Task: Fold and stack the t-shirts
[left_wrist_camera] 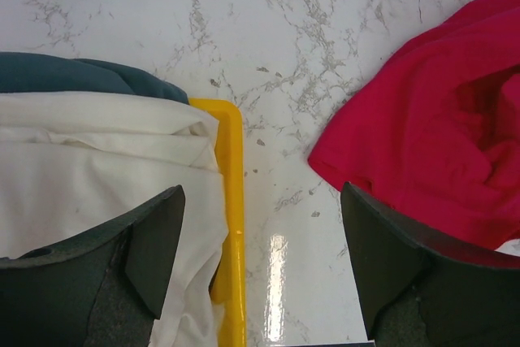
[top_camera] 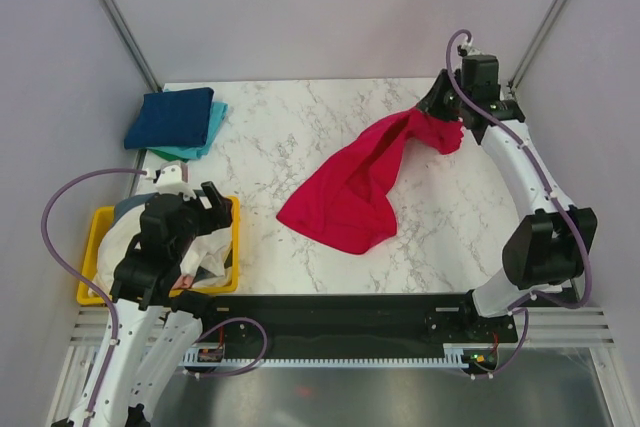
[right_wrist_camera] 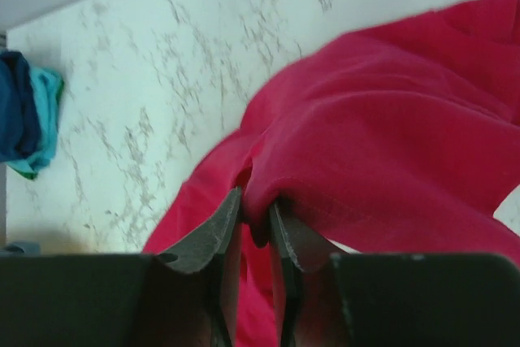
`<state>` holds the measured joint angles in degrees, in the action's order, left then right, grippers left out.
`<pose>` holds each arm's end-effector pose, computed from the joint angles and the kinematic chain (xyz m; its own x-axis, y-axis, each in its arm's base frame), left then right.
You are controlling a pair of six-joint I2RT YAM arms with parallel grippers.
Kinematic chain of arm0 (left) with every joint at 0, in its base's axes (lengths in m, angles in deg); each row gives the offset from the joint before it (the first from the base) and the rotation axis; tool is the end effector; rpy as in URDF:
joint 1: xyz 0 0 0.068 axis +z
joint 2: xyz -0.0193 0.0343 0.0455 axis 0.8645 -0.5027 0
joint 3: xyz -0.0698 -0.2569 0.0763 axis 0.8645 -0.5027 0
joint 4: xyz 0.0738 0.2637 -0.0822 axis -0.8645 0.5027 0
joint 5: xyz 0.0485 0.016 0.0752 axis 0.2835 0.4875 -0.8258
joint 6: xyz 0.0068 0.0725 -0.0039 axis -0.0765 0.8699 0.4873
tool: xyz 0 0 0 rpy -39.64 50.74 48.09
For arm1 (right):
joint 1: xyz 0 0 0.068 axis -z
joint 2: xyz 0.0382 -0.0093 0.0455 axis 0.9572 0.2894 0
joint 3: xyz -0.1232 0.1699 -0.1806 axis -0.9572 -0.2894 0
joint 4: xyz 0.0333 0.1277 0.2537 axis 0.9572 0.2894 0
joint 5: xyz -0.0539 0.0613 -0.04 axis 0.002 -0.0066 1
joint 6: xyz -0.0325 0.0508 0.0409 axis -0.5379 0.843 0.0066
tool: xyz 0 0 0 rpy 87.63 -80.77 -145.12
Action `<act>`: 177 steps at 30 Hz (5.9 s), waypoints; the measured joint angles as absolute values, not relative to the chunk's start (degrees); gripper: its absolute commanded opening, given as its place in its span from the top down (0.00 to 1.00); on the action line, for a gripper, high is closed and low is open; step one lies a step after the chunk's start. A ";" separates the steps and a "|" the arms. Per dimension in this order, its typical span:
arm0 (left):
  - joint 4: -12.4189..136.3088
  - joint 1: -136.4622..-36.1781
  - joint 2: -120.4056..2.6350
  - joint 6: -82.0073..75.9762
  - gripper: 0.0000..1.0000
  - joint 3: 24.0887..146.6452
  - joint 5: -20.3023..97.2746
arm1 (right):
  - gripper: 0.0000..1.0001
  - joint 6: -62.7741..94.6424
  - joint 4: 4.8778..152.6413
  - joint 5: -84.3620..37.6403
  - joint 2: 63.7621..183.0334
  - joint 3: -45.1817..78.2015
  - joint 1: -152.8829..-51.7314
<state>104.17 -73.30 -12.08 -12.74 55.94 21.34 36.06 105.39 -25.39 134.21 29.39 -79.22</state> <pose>0.1509 -0.0265 0.3077 -0.4314 -0.2658 -0.8621 -0.0660 0.9624 -0.2636 0.4145 0.0542 0.3575 -0.5635 0.3895 -0.7285 0.0087 0.8846 0.4663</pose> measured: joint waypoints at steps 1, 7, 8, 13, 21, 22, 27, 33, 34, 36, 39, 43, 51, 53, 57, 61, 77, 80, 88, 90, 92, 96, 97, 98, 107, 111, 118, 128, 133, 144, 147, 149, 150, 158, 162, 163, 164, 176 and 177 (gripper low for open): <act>104.17 -73.30 -12.08 -12.74 0.16 55.94 21.34 | 0.72 35.91 105.45 -25.76 133.80 27.70 -79.22; 104.17 -73.30 -12.10 -12.74 0.16 55.94 21.36 | 0.29 35.77 106.06 -28.65 135.74 17.36 -79.18; 104.17 -73.30 -12.10 -12.74 0.16 55.94 21.36 | 0.29 35.51 106.11 -28.84 135.98 16.62 -79.18; 104.17 -73.27 -12.12 -12.74 0.16 55.94 21.36 | 0.28 35.42 105.23 -28.87 136.07 13.71 -79.18; 104.15 -73.03 -12.54 -12.71 0.16 55.94 21.43 | 0.34 34.90 103.09 -23.62 134.98 5.41 -79.18; 104.17 -72.99 -12.60 -12.74 0.16 55.94 21.43 | 0.35 34.70 103.00 -22.66 134.65 3.92 -79.18; 104.15 -72.64 -13.00 -12.74 0.16 55.94 21.76 | 0.37 33.83 102.48 -19.62 134.56 0.14 -79.18; 104.17 -72.40 -13.11 -12.74 0.16 55.94 21.84 | 0.35 33.26 99.33 -16.39 135.15 0.21 -79.18; 104.15 -72.40 -13.11 -12.74 0.15 55.94 21.84 | 0.35 33.19 99.03 -15.69 135.48 0.45 -79.18; 104.15 -72.38 -13.11 -12.74 0.15 55.94 21.84 | 0.35 33.02 98.70 -14.38 136.60 1.36 -79.16; 104.15 -72.38 -13.11 -12.74 0.15 55.94 21.84 | 0.36 32.78 98.17 -13.00 138.67 2.55 -78.87; 104.17 -72.38 -13.13 -12.74 0.15 55.94 21.84 | 0.44 32.36 97.21 -12.36 140.88 2.74 -78.07; 104.15 -72.36 -13.89 -12.71 0.17 55.94 21.86 | 0.78 31.95 93.93 -13.83 144.31 2.74 -76.27; 104.12 -72.29 -14.22 -12.74 0.27 55.94 21.97 | 0.97 31.84 92.88 -14.94 144.95 2.74 -75.99; 104.12 -72.29 -16.06 -12.39 0.42 56.16 24.86 | 1.00 32.41 91.38 -17.54 145.51 2.74 -75.33; 104.28 -75.11 -23.95 -12.36 0.40 58.28 26.41 | 1.00 32.50 92.32 -18.33 143.72 2.74 -74.87; 93.19 -105.08 -69.61 -18.44 0.42 66.76 21.78 | 1.00 31.62 104.77 -17.22 112.38 7.70 -74.83; 91.60 -107.35 -74.81 -18.99 0.41 67.41 21.82 | 1.00 31.62 107.07 -18.07 111.68 5.61 -74.83; 88.85 -110.95 -79.66 -19.93 0.42 71.72 21.01 | 1.00 31.62 109.08 -19.56 111.61 4.08 -74.83; 88.60 -111.06 -79.73 -20.14 0.42 71.79 19.92 | 1.00 31.62 109.10 -19.86 111.46 4.08 -74.90; 88.67 -111.06 -79.77 -20.14 0.43 71.81 18.70 | 1.00 31.60 109.08 -20.01 111.35 4.08 -74.96; 88.85 -111.06 -80.88 -20.12 0.44 73.05 16.95 | 1.00 31.60 109.08 -20.28 111.29 4.08 -75.01; 88.85 -111.06 -81.39 -20.12 0.45 73.47 16.62 | 1.00 31.60 109.08 -20.34 111.29 4.08 -75.01; 88.80 -111.04 -81.76 -20.12 0.45 73.69 16.38 | 1.00 31.62 109.08 -20.43 111.29 4.08 -75.01; 89.13 -111.04 -84.40 -20.10 0.60 74.34 13.71 | 1.00 31.60 109.06 -20.47 111.26 3.99 -75.11; 89.17 -111.06 -84.34 -20.08 0.73 74.34 12.86 | 1.00 31.60 109.06 -20.47 111.26 3.90 -75.11; 89.30 -111.06 -82.33 -18.99 0.98 74.34 10.67 | 1.00 31.62 109.06 -20.87 111.26 3.77 -75.22; 97.39 -111.06 -69.02 -15.71 0.98 78.04 8.93 | 1.00 32.76 112.38 -20.12 108.77 6.30 -75.22; 101.78 -111.06 -55.57 -10.62 0.98 88.70 7.68 | 1.00 33.04 115.97 -17.17 101.58 15.57 -75.22; 104.76 -111.06 -34.92 3.11 0.98 102.14 13.30 | 1.00 29.85 118.85 -8.80 78.61 30.98 -75.75; 104.80 -111.06 -31.47 5.91 0.98 103.76 16.25 | 1.00 28.58 118.61 -7.05 74.59 34.52 -76.75; 104.71 -111.06 -29.67 7.15 0.98 104.59 17.86 | 1.00 27.80 118.54 -6.18 72.97 36.79 -76.97; 104.71 -111.06 -28.89 7.79 0.98 105.01 18.54 | 1.00 27.36 118.44 -5.96 72.47 38.04 -77.08; 104.01 -111.11 -31.31 13.69 0.98 107.32 15.02 | 1.00 20.47 116.67 -6.31 82.24 51.48 -81.76; 102.86 -106.26 -42.33 14.87 0.98 110.45 12.47 | 1.00 18.38 115.99 -4.43 100.95 60.25 -82.66; 102.62 -101.99 -46.02 14.61 0.98 111.00 15.05 | 1.00 18.29 115.70 -3.82 106.96 60.84 -82.63; 102.46 -97.32 -49.52 14.08 0.98 111.08 17.67 | 0.87 18.44 115.42 -3.23 112.99 61.14 -82.41; 107.31 -73.30 -92.62 5.54 0.23 111.26 29.43 | 0.02 24.89 128.12 -3.75 164.73 56.36 -74.74; 107.60 -73.47 -92.40 5.27 0.24 111.30 29.80 | 0.02 24.93 127.40 -3.86 162.10 54.02 -74.72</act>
<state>107.60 -73.47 -92.40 5.27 111.30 29.80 24.93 127.40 -3.86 162.10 54.02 -74.72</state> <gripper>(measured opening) 0.760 0.979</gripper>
